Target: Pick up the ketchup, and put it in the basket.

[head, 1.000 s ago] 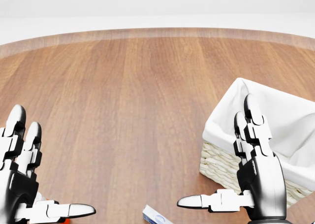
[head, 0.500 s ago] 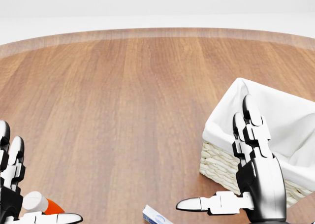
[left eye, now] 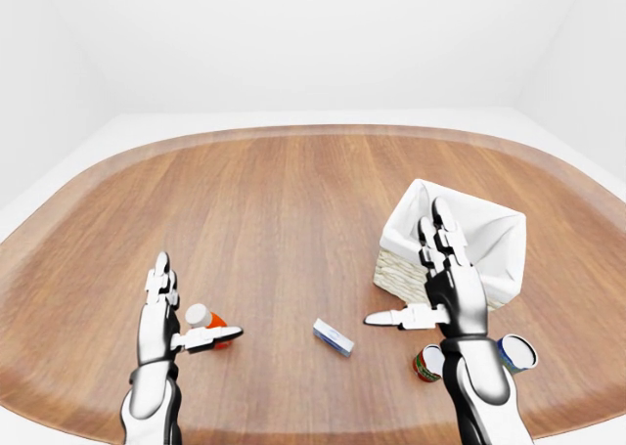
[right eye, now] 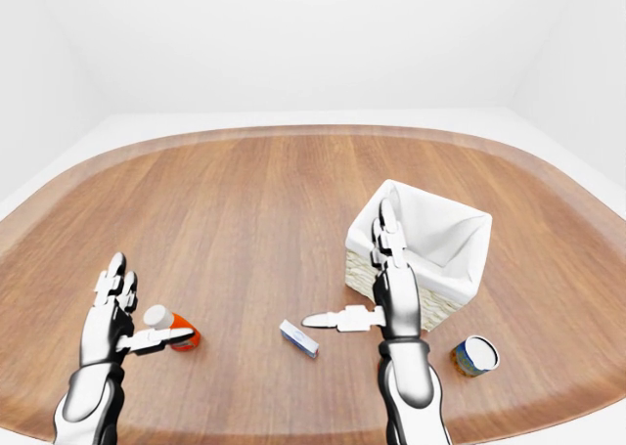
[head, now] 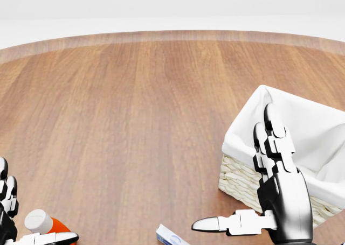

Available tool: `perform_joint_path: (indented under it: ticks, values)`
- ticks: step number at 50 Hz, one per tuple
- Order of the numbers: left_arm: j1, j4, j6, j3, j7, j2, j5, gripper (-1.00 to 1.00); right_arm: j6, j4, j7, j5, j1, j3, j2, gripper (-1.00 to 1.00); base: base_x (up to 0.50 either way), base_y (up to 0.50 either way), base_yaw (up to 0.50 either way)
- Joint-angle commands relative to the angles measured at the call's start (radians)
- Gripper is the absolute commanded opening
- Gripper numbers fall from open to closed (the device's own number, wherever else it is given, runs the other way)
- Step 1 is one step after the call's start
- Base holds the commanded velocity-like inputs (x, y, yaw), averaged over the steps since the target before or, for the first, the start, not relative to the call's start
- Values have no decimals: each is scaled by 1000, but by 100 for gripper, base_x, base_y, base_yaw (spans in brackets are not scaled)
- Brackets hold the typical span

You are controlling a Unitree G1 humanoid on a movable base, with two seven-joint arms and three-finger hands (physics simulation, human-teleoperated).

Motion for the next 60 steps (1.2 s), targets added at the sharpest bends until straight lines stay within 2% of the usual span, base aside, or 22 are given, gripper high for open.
perform_joint_path:
  ticks: [1,14,34,41,42,43,45,60]
  values:
    - [-57,148,0,14,56,47,18,100,0,0,-1,-4,2,6,0,100,0,0,0]
    - [-85,219,0,-9,87,65,27,100,0,-2,-2,-5,4,8,-2,100,0,0,0]
    - [-163,442,0,-75,145,95,30,100,0,10,-2,-7,-1,7,-2,100,0,0,0]
    - [-162,435,0,-84,143,97,18,100,0,8,-2,-8,-2,8,-1,100,0,0,0]
    - [-164,443,0,-85,142,97,16,95,0,8,-2,-8,-1,8,-1,100,0,0,0]
    - [-161,443,0,-85,140,97,11,-4,0,9,-1,-7,1,7,-2,100,0,0,0]
    - [-158,444,0,-85,136,96,6,-92,0,10,-2,-8,0,7,-2,100,0,0,0]
    - [-158,464,0,-85,139,99,10,-96,0,24,-4,-11,-7,10,-2,100,0,0,0]
